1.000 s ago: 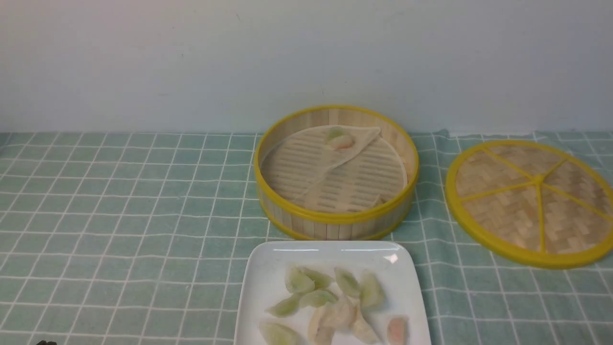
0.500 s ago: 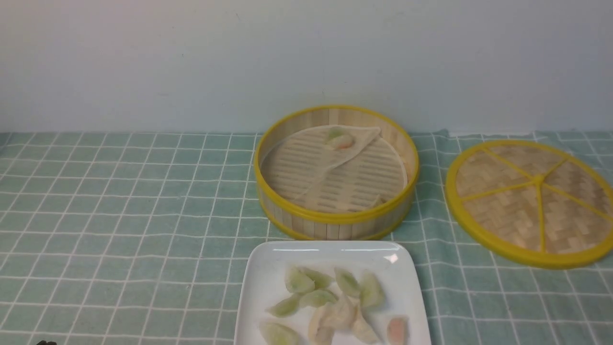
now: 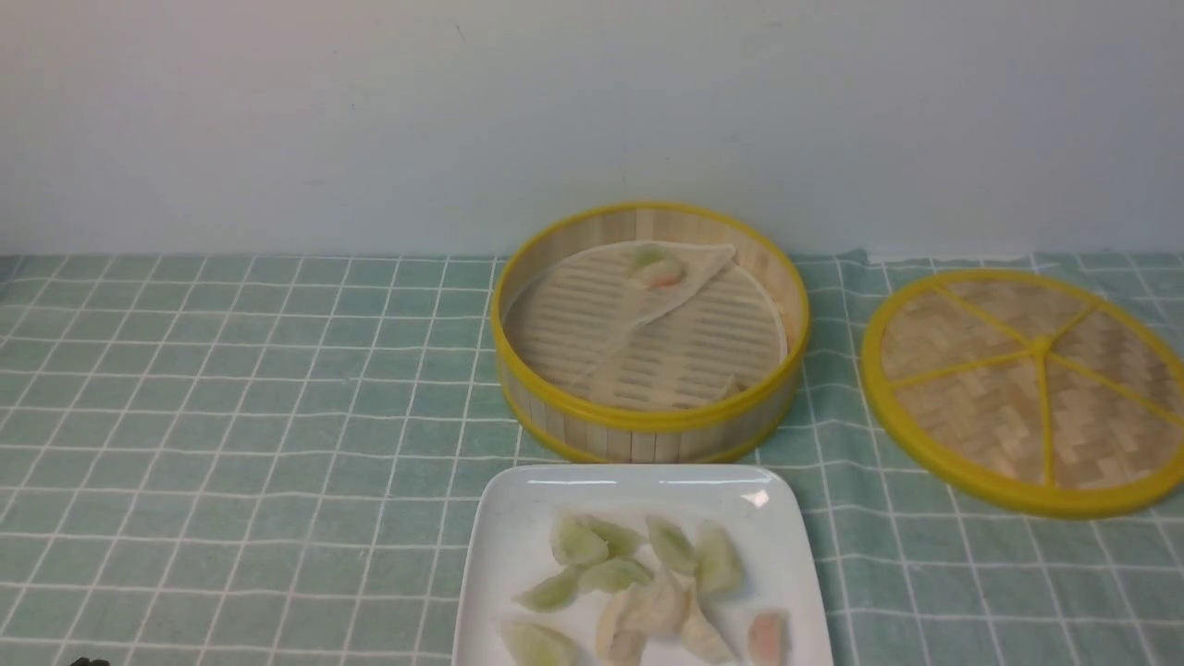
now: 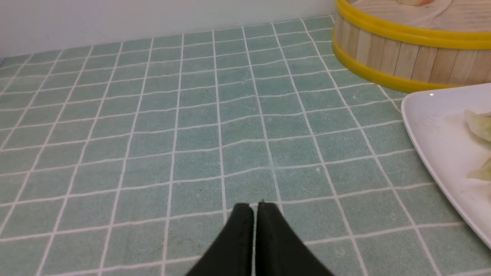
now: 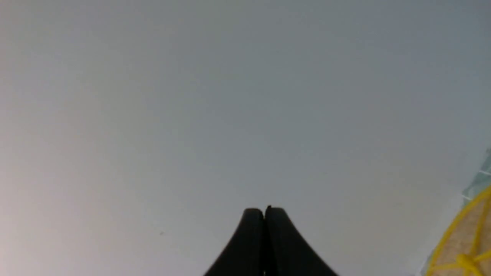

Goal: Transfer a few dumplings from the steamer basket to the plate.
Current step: Use the right arm to grab a dumpling from inside the steamer

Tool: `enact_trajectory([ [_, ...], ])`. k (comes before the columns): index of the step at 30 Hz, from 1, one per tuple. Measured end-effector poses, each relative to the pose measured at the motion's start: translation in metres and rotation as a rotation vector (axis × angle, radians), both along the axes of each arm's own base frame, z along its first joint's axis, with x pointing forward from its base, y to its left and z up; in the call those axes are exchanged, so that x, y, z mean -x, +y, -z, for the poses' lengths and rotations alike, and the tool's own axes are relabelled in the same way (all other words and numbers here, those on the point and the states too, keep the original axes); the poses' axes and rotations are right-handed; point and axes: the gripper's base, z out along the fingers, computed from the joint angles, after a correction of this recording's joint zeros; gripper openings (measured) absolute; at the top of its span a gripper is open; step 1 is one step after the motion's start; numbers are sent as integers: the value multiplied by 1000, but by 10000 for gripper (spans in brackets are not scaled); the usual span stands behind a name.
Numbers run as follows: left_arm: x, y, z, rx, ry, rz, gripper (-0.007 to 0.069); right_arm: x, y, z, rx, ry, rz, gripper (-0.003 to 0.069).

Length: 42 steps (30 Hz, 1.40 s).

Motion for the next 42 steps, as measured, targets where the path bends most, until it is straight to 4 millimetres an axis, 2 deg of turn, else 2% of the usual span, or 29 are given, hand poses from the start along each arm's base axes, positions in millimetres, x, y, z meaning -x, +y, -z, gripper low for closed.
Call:
enact_trajectory([
  [1,0,0,0,0,0,0,-6,6,5,-26,102,-19,-30,-15],
  [3,0,0,0,0,0,0,-6,9,11,-49,205,-9,-57,-15],
  [4,0,0,0,0,0,0,-6,8,18,-74,344,56,-106,-15],
  [6,0,0,0,0,0,0,-6,-3,25,-107,489,178,-174,-15],
  [7,0,0,0,0,0,0,-6,-11,29,-115,548,264,-225,-15],
  [9,0,0,0,0,1,0,-6,-41,34,-137,679,446,-327,-15],
  [11,0,0,0,0,1,0,-6,-67,38,-144,771,581,-425,-15],
  [13,0,0,0,0,1,0,-6,-103,41,-153,854,693,-532,-15],
  [15,0,0,0,0,1,0,-6,-140,46,-160,903,747,-628,-15],
  [16,0,0,0,0,1,0,-6,-143,47,-160,910,754,-644,-15],
  [18,0,0,0,0,1,0,-6,-186,59,-167,986,756,-760,-13],
  [22,0,0,0,0,1,0,-6,-237,90,-173,1076,722,-888,-13],
  [24,0,0,0,0,1,0,-6,-255,108,-173,1127,717,-939,-12],
  [25,0,0,0,0,1,0,-6,-257,110,-172,1132,716,-942,-12],
  [27,0,0,0,0,1,0,-6,-283,135,-164,1205,725,-1001,-10],
  [28,0,0,0,0,1,0,-6,-284,137,-163,1211,729,-1007,-10],
  [31,0,0,0,0,1,0,-6,-318,168,-146,1269,758,-1066,-10],
  [32,0,0,0,0,1,0,-6,-319,169,-145,1270,760,-1067,-10],
  [35,0,0,0,0,1,0,-6,-349,188,-126,1289,764,-1086,-5],
  [36,0,0,0,0,1,0,-6,-349,188,-128,1291,758,-1081,-4],
  [38,0,0,0,0,1,0,-6,-369,198,-111,1308,769,-1083,2],
  [42,0,0,0,0,1,0,-6,-395,212,-77,1352,813,-1084,27],
])
